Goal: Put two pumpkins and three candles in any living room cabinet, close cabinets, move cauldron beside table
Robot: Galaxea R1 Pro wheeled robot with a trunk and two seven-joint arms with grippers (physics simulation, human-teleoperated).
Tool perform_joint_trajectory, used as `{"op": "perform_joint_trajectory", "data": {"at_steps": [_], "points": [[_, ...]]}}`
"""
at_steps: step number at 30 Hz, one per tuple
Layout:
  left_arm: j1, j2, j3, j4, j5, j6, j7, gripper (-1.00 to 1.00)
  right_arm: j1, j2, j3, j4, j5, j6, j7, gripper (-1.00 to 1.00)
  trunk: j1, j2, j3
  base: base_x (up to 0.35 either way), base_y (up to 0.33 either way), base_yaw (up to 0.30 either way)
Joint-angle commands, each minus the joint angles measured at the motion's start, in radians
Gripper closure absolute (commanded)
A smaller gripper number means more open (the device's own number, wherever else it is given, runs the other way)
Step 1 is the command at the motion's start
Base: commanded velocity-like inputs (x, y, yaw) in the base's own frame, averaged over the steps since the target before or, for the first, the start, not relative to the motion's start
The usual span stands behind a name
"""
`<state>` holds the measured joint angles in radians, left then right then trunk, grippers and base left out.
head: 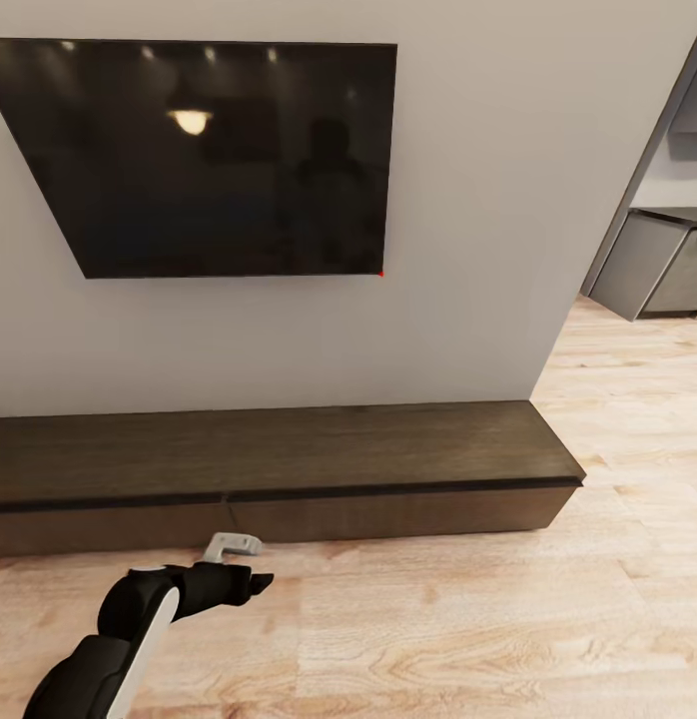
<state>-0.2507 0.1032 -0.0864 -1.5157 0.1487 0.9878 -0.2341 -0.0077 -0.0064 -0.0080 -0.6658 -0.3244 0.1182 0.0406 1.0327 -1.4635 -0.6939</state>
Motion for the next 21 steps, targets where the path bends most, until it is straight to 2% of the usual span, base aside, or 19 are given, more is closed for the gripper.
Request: {"op": "perform_joint_trajectory", "data": {"at_steps": [1,4,6,8,10,13,17,18,21], "points": [[-0.001,-0.008,-0.001,-0.001,0.008,0.005,0.003,-1.0,0.0,-0.001,-0.001,-0.022,-0.067,0.0,0.003,-1.0,0.0,0.0,-0.001,0.0,0.0,0.0],[-0.002,-0.016,0.001,-0.002,0.025,0.005,0.003,-1.0,-0.01,-0.001,-0.001,-0.049,-0.186,-0.002,0.004,-1.0,0.0,0.0,-0.001,0.0,0.0,0.0],[-0.003,-0.017,0.001,-0.003,0.051,0.005,0.003,-1.0,-0.018,-0.003,-0.001,-0.071,-0.253,0.004,0.006,-1.0,0.0,0.0,-0.001,0.0,0.0,0.0],[-0.006,-0.014,0.002,-0.002,0.082,0.005,0.003,-1.0,-0.023,-0.003,0.0,-0.091,-0.317,0.006,0.01,-1.0,0.0,0.0,-0.001,0.0,0.0,0.0],[-0.009,-0.012,0.002,-0.001,0.104,0.005,0.004,-1.0,-0.024,-0.002,0.002,-0.1,-0.36,0.005,0.028,-1.0,0.004,-0.007,-0.004,0.0,0.0,0.0],[-0.012,-0.016,0.002,0.0,0.118,0.005,0.003,-1.0,-0.024,-0.001,0.002,-0.104,-0.384,0.003,0.097,-1.0,0.015,-0.028,-0.013,0.0,0.0,0.0],[-0.013,-0.019,0.003,0.001,0.123,0.006,0.003,-1.0,-0.025,-0.001,-0.001,-0.104,-0.394,0.0,0.174,-1.0,0.031,-0.056,-0.026,0.0,0.0,0.0],[-0.016,-0.017,0.002,0.002,0.165,0.006,0.003,-1.0,-0.025,0.0,-0.002,-0.104,-0.395,0.001,0.201,-1.0,0.034,-0.063,-0.029,0.0,0.0,0.0],[-0.017,-0.011,0.001,0.004,0.219,0.006,0.004,-1.0,-0.026,0.0,-0.001,-0.104,-0.395,-0.003,0.209,-1.0,0.046,-0.084,-0.038,0.0,0.0,0.0]]}}
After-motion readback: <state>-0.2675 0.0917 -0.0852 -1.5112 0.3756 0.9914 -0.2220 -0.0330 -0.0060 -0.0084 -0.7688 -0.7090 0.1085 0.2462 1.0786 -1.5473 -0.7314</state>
